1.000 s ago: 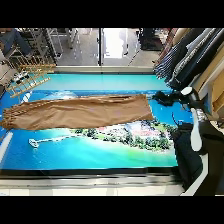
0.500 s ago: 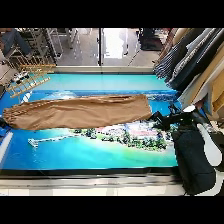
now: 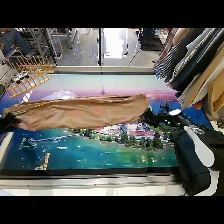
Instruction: Fold the clothes and pants, and hang the long-sleeved shirts on hangers.
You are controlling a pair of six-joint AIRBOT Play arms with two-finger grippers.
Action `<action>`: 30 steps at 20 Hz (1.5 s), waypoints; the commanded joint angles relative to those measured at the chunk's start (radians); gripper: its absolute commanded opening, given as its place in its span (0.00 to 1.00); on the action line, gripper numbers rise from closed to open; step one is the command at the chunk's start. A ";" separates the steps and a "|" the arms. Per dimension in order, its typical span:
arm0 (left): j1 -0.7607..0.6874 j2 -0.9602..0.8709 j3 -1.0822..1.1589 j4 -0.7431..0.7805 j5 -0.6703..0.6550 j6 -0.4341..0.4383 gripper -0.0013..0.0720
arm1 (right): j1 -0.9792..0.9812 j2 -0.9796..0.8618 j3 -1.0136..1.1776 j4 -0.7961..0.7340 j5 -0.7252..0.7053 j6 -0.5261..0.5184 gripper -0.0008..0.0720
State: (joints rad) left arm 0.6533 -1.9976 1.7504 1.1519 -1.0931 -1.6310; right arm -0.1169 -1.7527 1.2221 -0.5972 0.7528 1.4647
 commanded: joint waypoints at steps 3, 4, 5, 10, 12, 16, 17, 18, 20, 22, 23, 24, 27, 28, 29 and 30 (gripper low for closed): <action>-0.035 -0.038 0.036 -0.045 0.025 0.047 0.04 | 0.036 -0.009 0.043 0.001 -0.088 0.003 0.08; -0.028 -0.038 0.083 -0.038 -0.031 0.082 0.03 | 0.026 -0.005 0.076 -0.032 -0.030 -0.014 0.04; -0.018 -0.038 0.142 -0.020 -0.098 0.112 0.03 | 0.014 0.003 0.119 -0.082 0.050 -0.029 0.04; 0.042 0.041 0.311 0.156 -0.319 0.205 0.03 | 0.018 0.099 0.194 -0.392 0.471 -0.064 0.04; 0.053 0.112 0.217 0.369 -0.333 0.204 0.03 | 0.051 0.115 0.109 -0.395 0.654 -0.076 0.04; 0.151 0.196 0.006 0.442 -0.341 0.228 0.03 | 0.146 0.261 -0.167 -0.451 0.747 -0.127 0.04; 0.174 0.198 -0.013 0.430 -0.354 0.249 0.03 | 0.159 0.309 -0.221 -0.461 0.700 -0.130 0.04; 0.192 0.198 -0.024 0.410 -0.371 0.264 0.03 | 0.166 0.351 -0.259 -0.460 0.637 -0.134 0.04; 0.205 0.198 -0.026 0.326 -0.383 0.321 0.04 | 0.167 0.401 -0.274 -0.447 0.505 -0.127 0.04; 0.200 0.198 -0.026 0.251 -0.382 0.341 0.04 | 0.167 0.406 -0.226 -0.444 0.390 -0.082 0.04; 0.195 0.198 -0.026 0.221 -0.380 0.341 0.04 | 0.167 0.406 -0.192 -0.443 0.334 -0.058 0.04; 0.193 0.198 -0.026 0.202 -0.370 0.341 0.08 | 0.167 0.406 -0.145 -0.439 0.275 -0.047 0.04; 0.192 0.198 -0.024 0.197 -0.341 0.338 0.18 | 0.167 0.403 0.032 -0.410 0.026 -0.041 0.04; 0.195 0.198 -0.023 0.197 -0.335 0.338 0.17 | 0.167 0.394 0.098 -0.383 -0.069 -0.041 0.04; 0.195 0.198 -0.023 0.198 -0.332 0.338 0.10 | 0.167 0.375 0.183 -0.362 -0.147 -0.042 0.04; 0.194 0.198 -0.023 0.197 -0.329 0.338 0.10 | 0.167 0.351 0.270 -0.350 -0.195 -0.042 0.04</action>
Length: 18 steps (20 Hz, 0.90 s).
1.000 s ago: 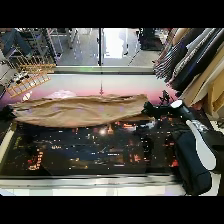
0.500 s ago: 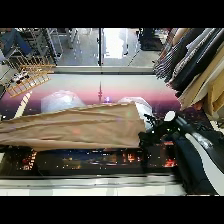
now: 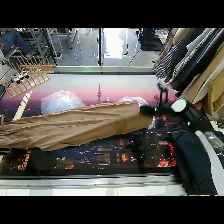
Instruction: Fold the clothes and pants, and hang the long-sleeved shirts on hangers.
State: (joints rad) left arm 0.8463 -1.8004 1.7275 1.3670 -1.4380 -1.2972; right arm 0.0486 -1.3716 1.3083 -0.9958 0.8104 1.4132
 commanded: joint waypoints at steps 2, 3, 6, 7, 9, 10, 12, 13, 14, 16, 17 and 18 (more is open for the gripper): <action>0.001 0.000 0.000 -0.018 0.025 0.004 0.16 | 0.001 -0.085 0.362 0.048 -0.260 0.006 0.04; 0.002 0.000 0.000 -0.016 0.027 0.004 0.35 | 0.001 -0.100 0.413 0.027 -0.220 0.006 0.04; 0.002 -0.001 0.000 -0.014 0.019 0.004 0.68 | 0.001 -0.103 0.388 -0.131 0.019 0.006 0.04; 0.002 -0.002 -0.001 -0.015 0.020 0.004 0.68 | -0.004 -0.103 0.343 -0.200 0.102 0.007 0.04; 0.002 -0.005 -0.002 -0.037 0.018 0.005 0.68 | -0.038 -0.102 0.195 -0.264 0.167 0.018 0.04; 0.002 -0.006 -0.002 -0.077 0.013 0.013 0.68 | -0.068 -0.103 0.111 -0.270 0.151 0.040 0.04; 0.002 -0.010 -0.002 -0.204 0.010 0.071 0.68 | -0.140 -0.103 -0.061 -0.263 0.100 0.079 0.07; 0.000 -0.014 -0.002 -0.258 0.011 0.094 0.68 | -0.170 -0.103 -0.116 -0.262 0.101 0.079 0.33; -0.007 -0.016 -0.002 -0.286 0.014 0.110 0.68 | -0.198 -0.103 -0.156 -0.262 0.112 0.078 0.69; -0.022 -0.023 -0.002 -0.278 0.016 0.112 0.70 | -0.242 -0.103 -0.179 -0.262 0.145 0.077 0.79; -0.024 -0.024 -0.002 -0.275 0.004 0.112 0.72 | -0.259 -0.099 -0.178 -0.260 0.153 0.077 0.79; -0.024 -0.023 -0.002 -0.276 -0.011 0.108 0.72 | -0.275 -0.093 -0.178 -0.250 0.160 0.077 0.79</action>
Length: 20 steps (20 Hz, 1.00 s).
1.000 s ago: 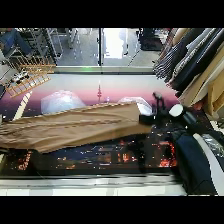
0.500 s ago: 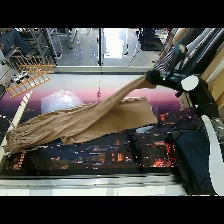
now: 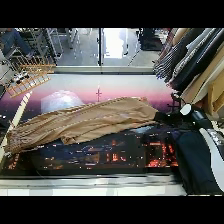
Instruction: Fold the clothes and pants, and hang the long-sleeved shirts on hangers.
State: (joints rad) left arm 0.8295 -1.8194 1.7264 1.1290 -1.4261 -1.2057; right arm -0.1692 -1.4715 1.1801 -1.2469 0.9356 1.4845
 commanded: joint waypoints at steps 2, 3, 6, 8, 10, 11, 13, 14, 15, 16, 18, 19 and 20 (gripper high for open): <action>-0.005 -0.002 0.000 -0.038 -0.128 0.014 0.72 | -0.089 0.008 -0.048 0.075 0.082 0.003 0.79; -0.005 -0.002 -0.001 -0.037 -0.217 -0.008 0.72 | -0.100 0.008 -0.050 0.127 0.113 -0.015 0.79; -0.005 0.034 -0.062 -0.037 -0.279 -0.115 0.64 | -0.097 0.008 -0.064 0.216 0.206 -0.028 0.80; -0.005 0.101 -0.152 -0.037 -0.219 -0.115 0.57 | -0.097 0.008 -0.117 0.281 0.195 -0.026 0.80; -0.005 0.187 -0.264 -0.032 -0.148 -0.114 0.58 | -0.098 0.008 -0.196 0.393 0.103 -0.029 0.80; -0.013 0.233 -0.332 -0.032 -0.102 -0.115 0.74 | -0.098 0.008 -0.231 0.450 0.042 -0.032 0.80; -0.032 0.306 -0.459 -0.040 -0.052 -0.114 0.82 | -0.098 0.007 -0.275 0.562 -0.047 -0.040 0.80; -0.045 0.334 -0.515 -0.040 -0.039 -0.114 0.82 | -0.098 0.005 -0.277 0.590 -0.059 -0.042 0.80; -0.061 0.363 -0.573 -0.039 -0.010 -0.115 0.82 | -0.098 0.004 -0.276 0.615 -0.068 -0.046 0.80; -0.073 0.390 -0.626 -0.039 0.035 -0.118 0.82 | -0.098 0.002 -0.276 0.641 -0.073 -0.060 0.80; -0.089 0.443 -0.732 -0.039 0.149 -0.169 0.82 | -0.098 -0.001 -0.276 0.655 -0.073 -0.065 0.80; -0.092 0.463 -0.778 -0.038 0.207 -0.192 0.82 | -0.098 -0.001 -0.276 0.655 -0.073 -0.064 0.80; -0.092 0.481 -0.825 -0.037 0.283 -0.220 0.82 | -0.098 -0.001 -0.276 0.655 -0.076 -0.064 0.80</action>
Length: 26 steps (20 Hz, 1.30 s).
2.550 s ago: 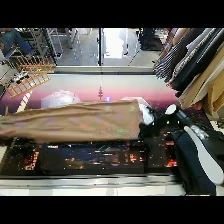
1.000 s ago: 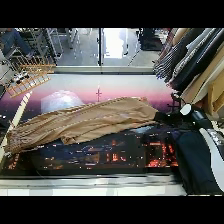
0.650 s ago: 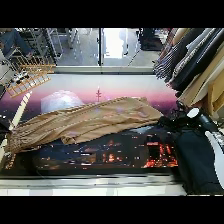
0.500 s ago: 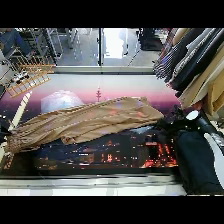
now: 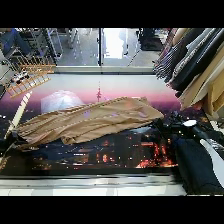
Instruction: Fold the clothes and pants, and hang the long-sleeved shirts on hangers.
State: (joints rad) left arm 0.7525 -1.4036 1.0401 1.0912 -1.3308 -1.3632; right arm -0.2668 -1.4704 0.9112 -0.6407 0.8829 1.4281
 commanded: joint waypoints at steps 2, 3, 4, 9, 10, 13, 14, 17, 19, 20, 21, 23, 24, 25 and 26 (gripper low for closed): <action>-0.013 0.076 -0.205 0.000 0.346 -0.128 0.82 | 0.000 -0.003 -0.007 0.050 -0.020 -0.007 0.80; -0.013 0.074 -0.224 -0.001 0.419 -0.175 0.82 | 0.000 -0.003 -0.007 0.050 -0.014 -0.007 0.81; -0.013 0.074 -0.230 0.000 0.477 -0.219 0.82 | 0.003 -0.003 -0.007 0.049 -0.014 -0.006 0.82; 0.003 0.074 -0.230 0.000 0.614 -0.249 0.08 | 0.062 -0.055 -0.007 0.094 -0.117 -0.006 0.82; 0.014 0.074 -0.230 0.000 0.617 -0.242 0.04 | 0.085 -0.071 -0.007 0.097 -0.165 -0.003 0.82; 0.053 0.074 -0.229 -0.001 0.608 -0.174 0.04 | 0.130 -0.113 0.010 0.156 -0.265 0.002 0.83; 0.064 0.074 -0.229 -0.002 0.605 -0.154 0.04 | 0.138 -0.124 0.023 0.170 -0.285 0.002 0.83; 0.096 0.074 -0.227 -0.011 0.603 -0.115 0.04 | 0.144 -0.151 0.063 0.188 -0.325 0.004 0.82; 0.114 0.074 -0.213 -0.039 0.576 -0.056 0.04 | 0.144 -0.175 0.085 0.185 -0.333 0.031 0.78; 0.123 0.074 -0.202 -0.053 0.563 -0.032 0.04 | 0.144 -0.193 0.098 0.185 -0.329 0.045 0.69; 0.130 0.070 -0.186 -0.053 0.548 -0.031 0.04 | 0.144 -0.210 0.112 0.185 -0.326 0.052 0.53; 0.140 0.047 -0.138 -0.053 0.512 -0.031 0.04 | 0.144 -0.221 0.145 0.188 -0.328 0.055 0.17; 0.142 0.024 -0.101 -0.053 0.489 -0.031 0.04 | 0.144 -0.219 0.171 0.182 -0.328 0.054 0.09; 0.142 -0.002 -0.059 -0.054 0.468 -0.031 0.04 | 0.144 -0.218 0.212 0.166 -0.326 0.052 0.04; 0.142 -0.035 -0.002 -0.066 0.441 -0.031 0.04 | 0.144 -0.218 0.264 0.142 -0.317 0.050 0.04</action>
State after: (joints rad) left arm 0.8864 -1.3827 0.9379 1.0435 -0.8242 -1.4086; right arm -0.1234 -1.6814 1.0882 -0.4725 0.5644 1.4738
